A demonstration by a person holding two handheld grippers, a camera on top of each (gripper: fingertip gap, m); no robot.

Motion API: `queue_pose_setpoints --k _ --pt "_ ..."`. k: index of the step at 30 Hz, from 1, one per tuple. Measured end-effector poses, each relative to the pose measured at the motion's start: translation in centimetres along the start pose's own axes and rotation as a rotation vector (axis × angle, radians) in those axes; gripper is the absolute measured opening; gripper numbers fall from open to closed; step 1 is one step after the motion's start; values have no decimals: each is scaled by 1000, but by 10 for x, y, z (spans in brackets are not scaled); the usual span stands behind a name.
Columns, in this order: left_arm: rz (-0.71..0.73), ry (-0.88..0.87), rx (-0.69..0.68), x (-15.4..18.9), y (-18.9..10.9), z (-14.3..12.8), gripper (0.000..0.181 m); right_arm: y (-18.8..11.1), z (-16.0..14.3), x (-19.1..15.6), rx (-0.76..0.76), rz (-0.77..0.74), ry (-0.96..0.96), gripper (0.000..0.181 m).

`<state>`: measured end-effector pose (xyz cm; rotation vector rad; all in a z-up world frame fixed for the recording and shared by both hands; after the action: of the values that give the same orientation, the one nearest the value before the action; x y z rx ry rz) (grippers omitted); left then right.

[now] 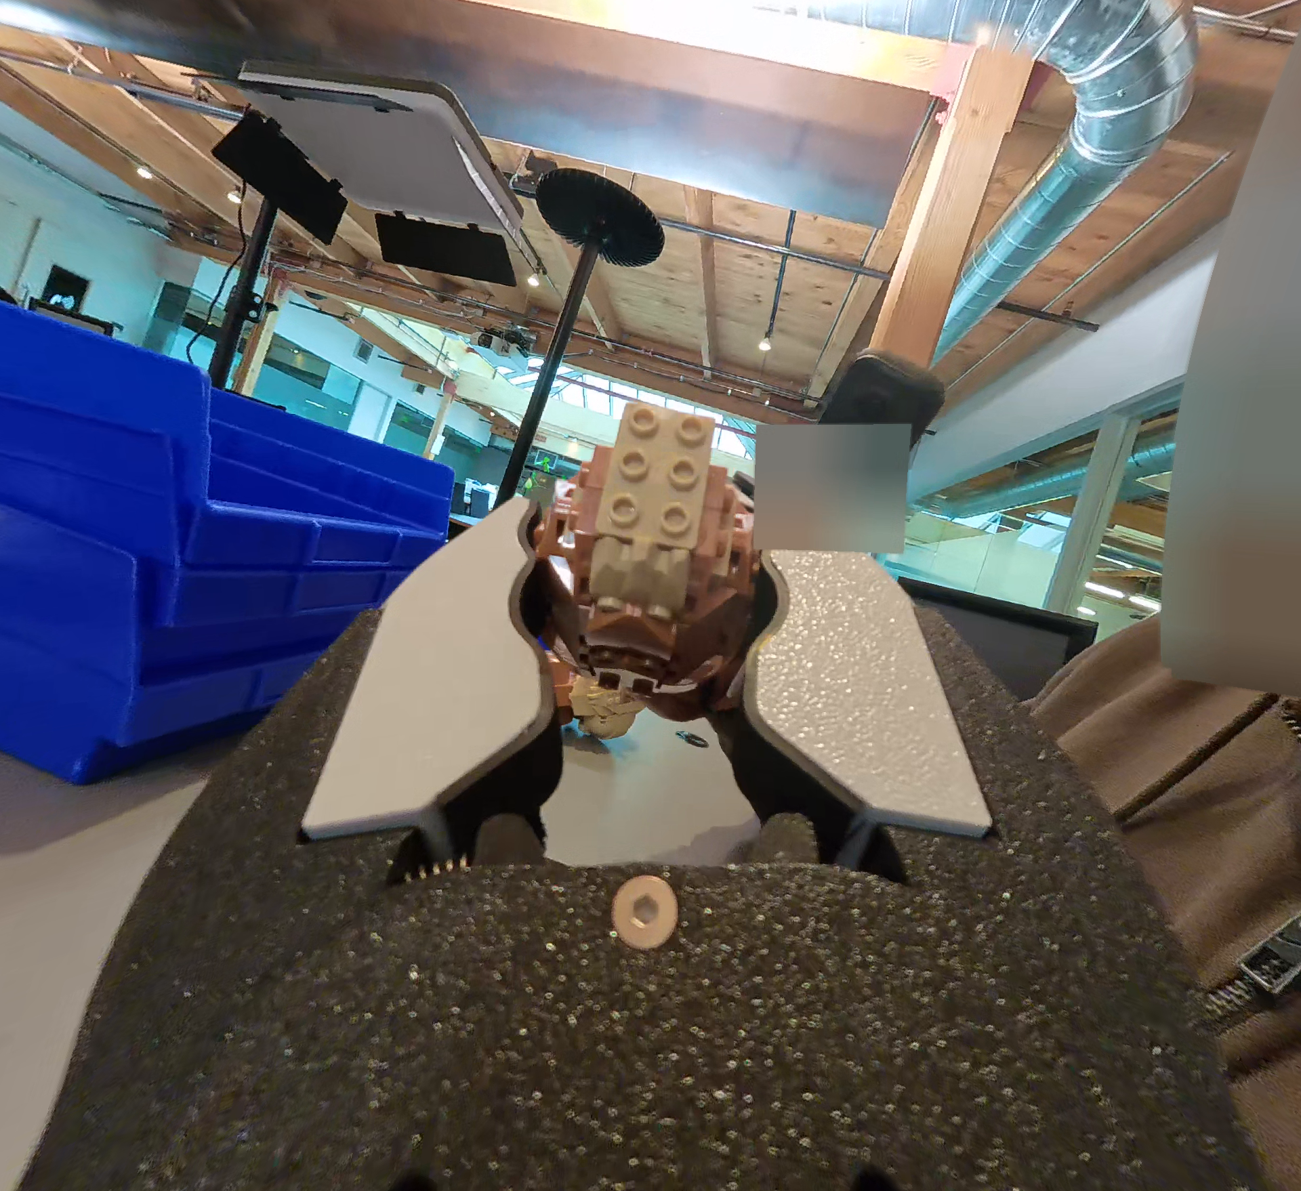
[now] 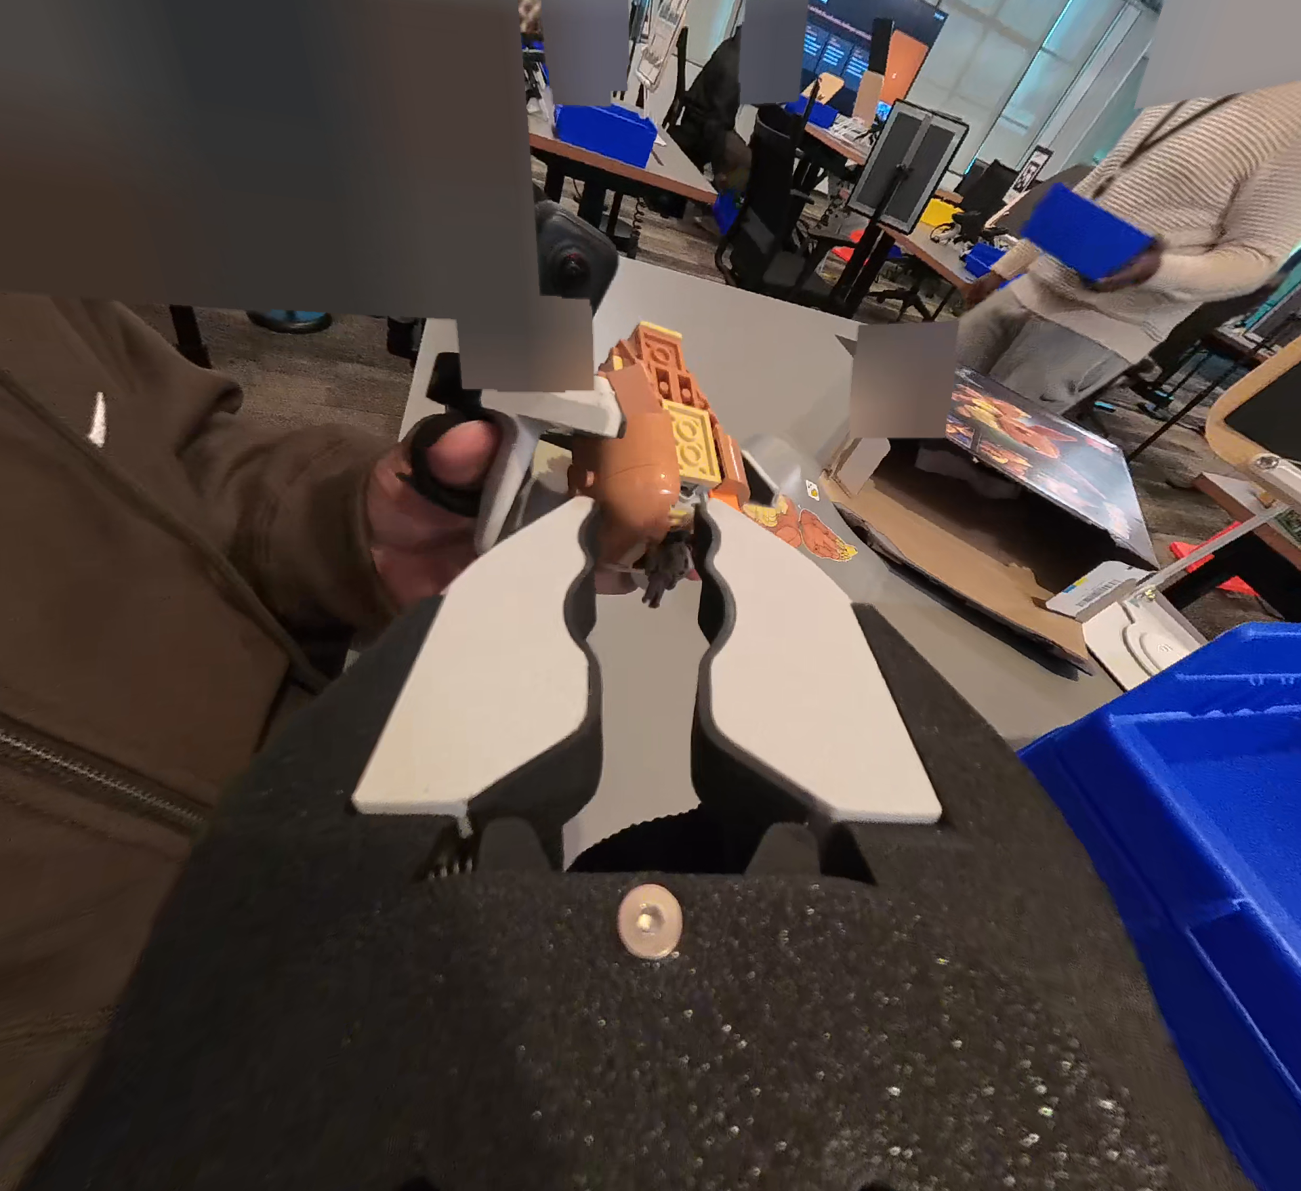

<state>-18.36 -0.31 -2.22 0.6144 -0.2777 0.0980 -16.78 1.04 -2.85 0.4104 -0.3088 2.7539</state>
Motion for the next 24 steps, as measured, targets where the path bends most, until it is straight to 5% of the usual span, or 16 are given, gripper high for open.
queue_pose_setpoints --k 24 --pt "55 78 -41 -2 -1 -3 57 4 -2 -3 -89 7 -93 25"
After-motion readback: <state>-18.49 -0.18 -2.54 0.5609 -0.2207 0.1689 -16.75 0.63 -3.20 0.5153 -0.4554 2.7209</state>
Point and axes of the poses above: each gripper's, where its closed fingertips meet, y out along the fingers, z out of its top, x = y × z across the jaws, the point moved 1 cm from there along -y, back along the fingers, and after that the axes turned 4 degrees about -z, right-handed, at the moved point
